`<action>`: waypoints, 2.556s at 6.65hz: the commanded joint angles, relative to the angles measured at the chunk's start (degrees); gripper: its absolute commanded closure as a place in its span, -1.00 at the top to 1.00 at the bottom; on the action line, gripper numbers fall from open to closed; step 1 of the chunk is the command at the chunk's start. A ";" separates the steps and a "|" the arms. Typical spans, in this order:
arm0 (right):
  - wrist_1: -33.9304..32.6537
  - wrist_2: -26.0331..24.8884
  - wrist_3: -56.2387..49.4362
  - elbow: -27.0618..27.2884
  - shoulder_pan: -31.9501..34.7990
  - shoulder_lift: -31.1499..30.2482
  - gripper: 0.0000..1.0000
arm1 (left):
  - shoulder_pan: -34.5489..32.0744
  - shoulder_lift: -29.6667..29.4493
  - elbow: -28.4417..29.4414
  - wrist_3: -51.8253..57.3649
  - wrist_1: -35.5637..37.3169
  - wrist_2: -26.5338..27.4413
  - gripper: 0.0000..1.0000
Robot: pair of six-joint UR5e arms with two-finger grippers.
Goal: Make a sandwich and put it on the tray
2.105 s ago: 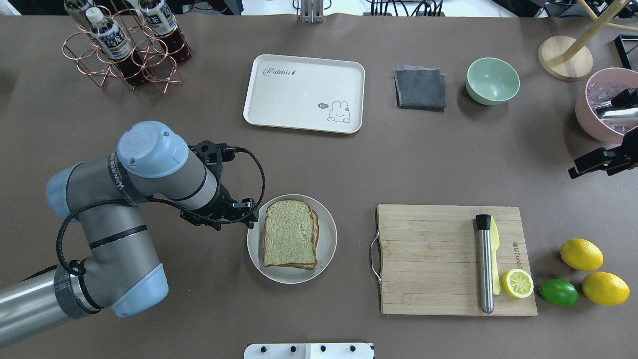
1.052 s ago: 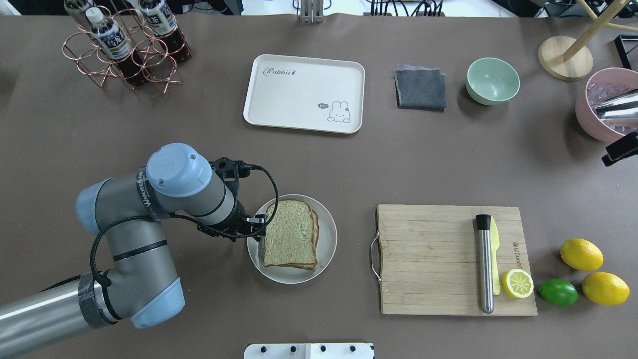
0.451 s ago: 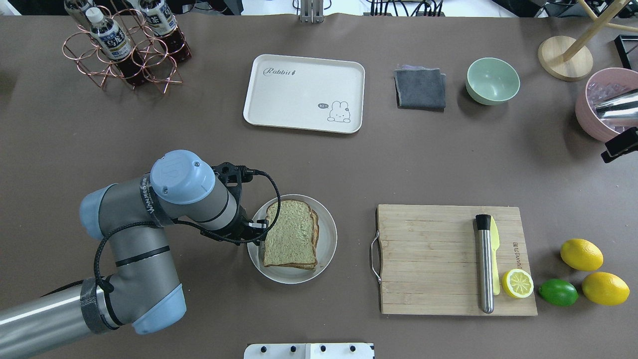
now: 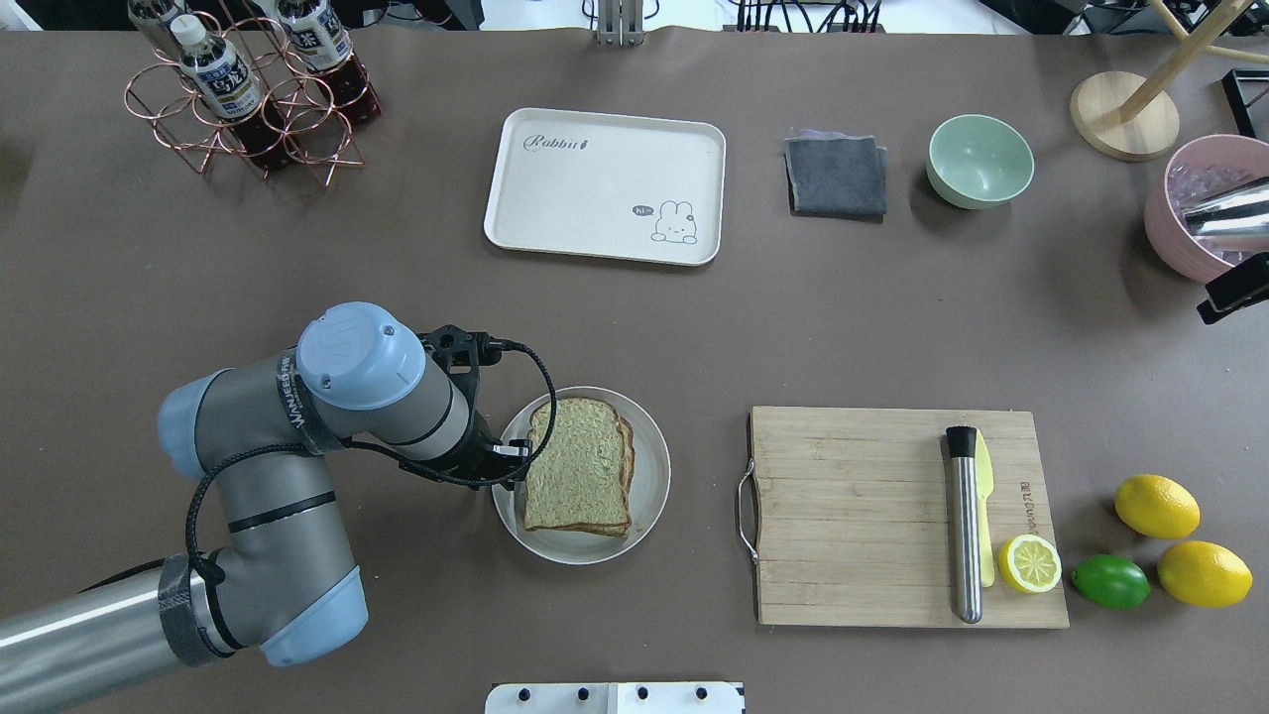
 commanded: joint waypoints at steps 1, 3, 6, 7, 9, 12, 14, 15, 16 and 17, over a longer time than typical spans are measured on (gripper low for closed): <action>-0.01 0.20 -0.01 0.04 0.32 -0.05 1.00 | 0.82 0.12 0.05 -2.31 -0.67 0.00 -0.56; -1.49 0.29 -0.01 0.82 0.49 0.03 1.00 | 0.74 0.12 -0.21 -2.49 -0.76 0.00 -1.00; -2.91 0.29 -0.01 2.06 0.49 -0.05 1.00 | -0.05 0.30 -0.22 -3.98 -4.79 0.00 -1.00; -2.91 0.29 -0.01 2.06 0.49 0.03 1.00 | -1.19 0.30 -0.04 -5.29 -8.02 -0.17 -1.00; -2.91 0.29 -0.01 2.06 0.49 -0.14 1.00 | -4.78 0.56 0.31 -5.04 -8.76 -0.79 -1.00; -2.91 0.38 0.08 2.41 0.41 -0.23 1.00 | -14.87 -5.12 10.90 -4.69 -16.39 -9.81 -1.00; -2.91 0.47 0.08 2.41 0.41 -0.05 1.00 | -20.25 -15.73 25.11 -3.64 -16.05 -12.92 -1.00; -2.91 0.47 0.08 2.32 0.23 0.12 1.00 | -21.84 -19.61 31.10 -1.11 -15.71 -13.01 -1.00; -2.91 1.16 0.16 2.58 0.23 0.12 1.00 | -23.33 -23.22 36.64 -0.13 -15.79 -13.09 -1.00; -2.91 1.43 0.16 3.02 0.23 -0.05 1.00 | -24.13 -27.52 42.88 -0.12 -15.88 -13.09 -1.00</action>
